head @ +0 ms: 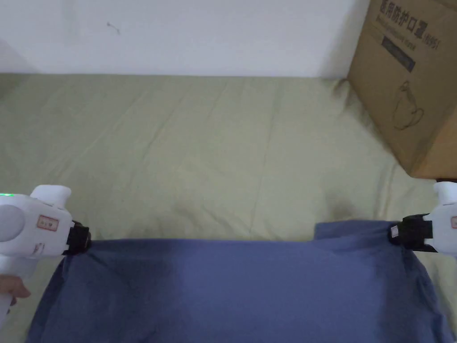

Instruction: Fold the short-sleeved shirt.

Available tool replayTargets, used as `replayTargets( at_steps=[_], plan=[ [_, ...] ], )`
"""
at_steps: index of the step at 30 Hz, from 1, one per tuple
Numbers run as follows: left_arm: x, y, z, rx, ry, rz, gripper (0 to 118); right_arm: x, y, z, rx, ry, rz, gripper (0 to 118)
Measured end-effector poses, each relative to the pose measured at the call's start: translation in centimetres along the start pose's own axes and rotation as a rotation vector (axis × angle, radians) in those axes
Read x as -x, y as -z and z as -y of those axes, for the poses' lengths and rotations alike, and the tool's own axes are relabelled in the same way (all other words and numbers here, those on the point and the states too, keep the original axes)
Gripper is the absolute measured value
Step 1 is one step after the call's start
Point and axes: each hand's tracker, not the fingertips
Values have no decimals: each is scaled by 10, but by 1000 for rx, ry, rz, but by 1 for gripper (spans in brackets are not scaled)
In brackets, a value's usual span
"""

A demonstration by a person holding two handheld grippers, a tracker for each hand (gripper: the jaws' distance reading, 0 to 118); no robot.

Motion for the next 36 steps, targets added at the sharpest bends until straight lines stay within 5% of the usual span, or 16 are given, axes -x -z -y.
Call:
replayTargets(
  at_steps=[9, 17, 20, 22, 24, 25, 32, 33, 34, 35, 36],
  plan=[
    [8, -122, 102, -122, -16, 33, 3, 7, -129, 91, -55, -24, -79, 1],
    [13, -97, 242, 53, -78, 52, 4, -4, -130, 239, 99, 63, -27, 1],
    [12, -80, 260, 33, -148, 63, 16, -8, -106, 267, 104, 49, -12, 3],
    [15, -89, 259, -22, -199, 85, 41, -6, -99, 276, 87, 57, 26, 53],
    [17, -98, 254, -31, -239, 95, 93, -3, -103, 272, 73, 78, 20, 108],
    [17, -103, 251, -30, -230, 94, 108, -1, -108, 271, 47, 89, 2, 116],
    [19, -146, 259, -125, -273, 104, 113, 48, -157, 253, -145, -99, 48, 99],
    [16, -153, 264, -144, -270, 123, 109, 64, -161, 256, -197, -140, 114, 73],
    [20, -157, 268, -174, -266, 130, 96, 78, -164, 262, -277, -184, 171, 48],
    [19, -161, 273, -200, -255, 131, 71, 91, -166, 269, -371, -235, 216, 29],
    [16, -163, 276, -193, -249, 120, 26, 107, -168, 274, -429, -295, 225, 19]
  ],
)
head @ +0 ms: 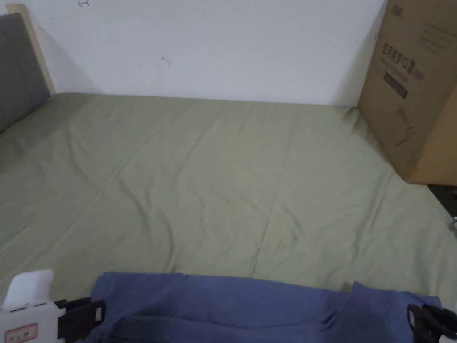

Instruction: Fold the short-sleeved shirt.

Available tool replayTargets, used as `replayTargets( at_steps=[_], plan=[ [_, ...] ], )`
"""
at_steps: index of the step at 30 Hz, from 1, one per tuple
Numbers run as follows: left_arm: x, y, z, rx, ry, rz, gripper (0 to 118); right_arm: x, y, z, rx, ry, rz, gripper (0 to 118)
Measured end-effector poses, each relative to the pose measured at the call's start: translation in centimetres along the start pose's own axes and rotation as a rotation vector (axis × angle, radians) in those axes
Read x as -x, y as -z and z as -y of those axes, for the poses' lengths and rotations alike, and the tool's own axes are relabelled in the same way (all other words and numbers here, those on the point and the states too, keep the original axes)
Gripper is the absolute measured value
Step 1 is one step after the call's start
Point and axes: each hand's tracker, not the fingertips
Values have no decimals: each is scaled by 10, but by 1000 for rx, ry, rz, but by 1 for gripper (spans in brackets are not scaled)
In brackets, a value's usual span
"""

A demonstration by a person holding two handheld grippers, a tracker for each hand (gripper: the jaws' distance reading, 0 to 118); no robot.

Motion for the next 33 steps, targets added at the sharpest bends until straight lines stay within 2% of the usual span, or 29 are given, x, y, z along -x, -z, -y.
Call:
replayTargets(
  at_steps=[1, 2, 3, 6, 10, 11, 12, 13, 15, 16, 19, 23, 26, 30, 33],
  plan=[
    [0, -1, 3, 1, -6, -13, 1, 9, -3, -2, -25, -5, -25, 18],
    [1, -6, 9, 8, -8, -2, 0, 19, -4, -5, -45, 16, -68, 15],
    [4, -8, 13, 20, -22, 46, 0, 27, -3, -5, -52, 55, -90, 4],
    [22, -9, 23, 39, -124, 98, 0, 51, 0, -11, -58, 166, -160, 0],
    [41, -14, 24, 47, -181, 120, 0, 76, -1, -19, -93, 133, -139, 0],
    [48, -13, 22, 61, -200, 155, 3, 84, -4, -22, -124, 97, -108, 0],
    [56, -12, 20, 56, -226, 191, 23, 89, -6, -25, -148, 81, -100, 0],
    [62, -10, 18, 59, -242, 229, 48, 92, -6, -27, -148, 79, -119, 0],
    [73, 0, 10, 81, -294, 274, 109, 98, -5, -32, -144, 87, -137, 0],
    [77, 6, 7, 103, -313, 293, 115, 100, -4, -33, -142, 88, -149, 0],
    [90, 24, -5, 100, -391, 384, 115, 107, 0, -33, -121, 94, -161, 0],
    [97, 48, -17, 177, -452, 385, 115, 113, -3, -31, -120, 82, -159, 0],
    [108, 70, -21, 196, -490, 479, 115, 115, 0, -29, -93, 71, -165, 0],
    [122, 90, -20, 240, -508, 420, 115, 114, 1, -28, -59, 86, -173, 0],
    [129, 100, -16, 232, -562, 550, 115, 124, -3, -33, -48, 67, -165, 0]
  ],
)
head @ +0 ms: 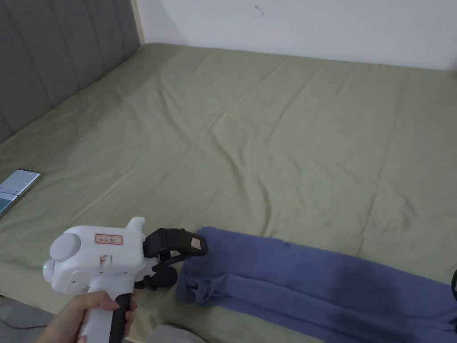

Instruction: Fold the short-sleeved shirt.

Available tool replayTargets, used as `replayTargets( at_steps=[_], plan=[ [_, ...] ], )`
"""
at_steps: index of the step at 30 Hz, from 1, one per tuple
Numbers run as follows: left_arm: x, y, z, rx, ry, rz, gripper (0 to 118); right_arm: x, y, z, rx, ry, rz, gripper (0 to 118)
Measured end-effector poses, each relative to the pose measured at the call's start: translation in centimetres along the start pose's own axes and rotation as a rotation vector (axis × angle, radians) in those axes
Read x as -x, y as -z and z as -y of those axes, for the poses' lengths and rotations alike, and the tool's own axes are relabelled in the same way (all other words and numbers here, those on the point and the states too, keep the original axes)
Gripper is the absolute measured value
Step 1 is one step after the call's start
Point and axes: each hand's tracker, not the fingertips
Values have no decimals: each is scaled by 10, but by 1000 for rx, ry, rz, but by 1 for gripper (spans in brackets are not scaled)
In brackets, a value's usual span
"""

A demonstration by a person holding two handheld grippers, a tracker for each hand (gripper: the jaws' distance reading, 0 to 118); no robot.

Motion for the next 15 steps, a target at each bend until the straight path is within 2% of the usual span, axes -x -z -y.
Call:
replayTargets(
  at_steps=[4, 5, 6, 7, 8, 9, 10, 11, 12, 13, 15],
  plan=[
    [12, 16, -10, 37, -16, 63, 114, 7, 3, -3, 26, 15, -17, 0],
    [7, 18, -8, 32, -11, 69, 113, 10, 4, -3, 33, 13, -21, 0],
    [2, 21, -8, 32, -4, 73, 106, 14, 5, -5, 40, 4, -21, 0],
    [0, 23, -10, 41, 23, 52, 90, 17, 5, -5, 45, -9, -23, 0],
    [-2, 25, -12, 40, 49, -3, 58, 19, 6, -5, 46, -21, -25, 0],
    [-5, 27, -10, 41, 62, -81, 5, 22, 5, -5, 46, -29, -23, 0],
    [-4, 32, -9, 62, 55, -189, 5, 22, 5, -5, 47, -34, -27, 0],
    [3, 36, -9, 84, 15, -181, 5, 21, 5, -5, 49, -38, -34, 0],
    [6, 32, -9, 65, -43, -18, 5, 21, 5, -6, 51, -41, -35, 0],
    [16, 28, -17, 37, -64, -48, 5, 21, 4, -6, 54, -46, -40, 0],
    [7, 24, -16, 46, -7, -95, 5, 16, 2, -4, 50, -56, -39, 0]
  ],
)
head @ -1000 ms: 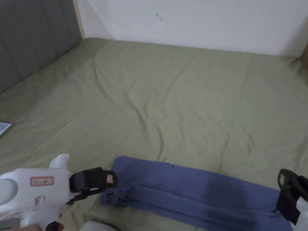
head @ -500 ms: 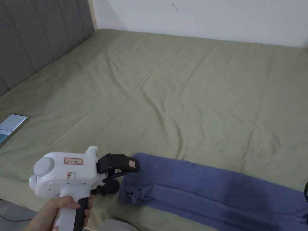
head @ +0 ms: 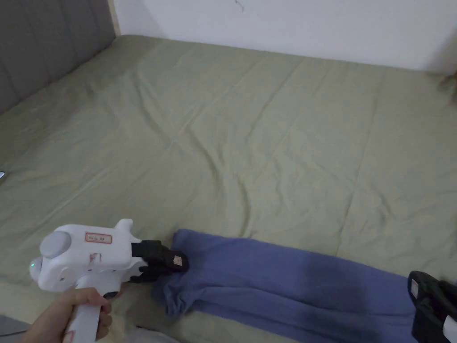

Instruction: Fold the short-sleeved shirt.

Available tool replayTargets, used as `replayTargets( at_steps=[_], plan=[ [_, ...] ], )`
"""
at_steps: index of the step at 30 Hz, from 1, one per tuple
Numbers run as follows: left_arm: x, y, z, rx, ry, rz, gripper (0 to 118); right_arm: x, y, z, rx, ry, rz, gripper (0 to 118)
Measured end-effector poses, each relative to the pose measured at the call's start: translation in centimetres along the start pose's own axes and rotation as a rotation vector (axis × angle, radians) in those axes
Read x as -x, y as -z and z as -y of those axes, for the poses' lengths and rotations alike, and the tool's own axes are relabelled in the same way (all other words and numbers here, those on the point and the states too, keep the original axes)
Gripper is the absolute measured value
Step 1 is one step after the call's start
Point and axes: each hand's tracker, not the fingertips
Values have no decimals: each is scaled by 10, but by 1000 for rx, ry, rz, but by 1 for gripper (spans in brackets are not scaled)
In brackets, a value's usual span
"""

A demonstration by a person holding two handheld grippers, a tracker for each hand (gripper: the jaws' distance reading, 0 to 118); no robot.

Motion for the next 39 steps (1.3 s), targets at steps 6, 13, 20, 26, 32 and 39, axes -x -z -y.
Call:
replayTargets(
  at_steps=[6, 13, 20, 26, 32, 39],
  plan=[
    [-60, -30, 12, -32, 79, -44, 5, -24, -1, 13, 31, 75, -7, 0],
    [-177, -34, 47, -56, 300, -143, 5, -66, -7, 30, 31, 187, 13, 0],
    [-268, 58, 87, 65, 402, -88, 5, -114, -22, 39, -14, 289, 56, 0],
    [-295, 175, 111, 256, 448, -115, 5, -148, -34, 48, -27, 327, 101, 0],
    [-290, 245, 137, 449, 500, -145, 99, -173, -38, 66, -9, 414, 138, 0],
    [-311, 220, 124, 294, 529, -46, 117, -173, -38, 74, 32, 388, 146, 0]
  ],
)
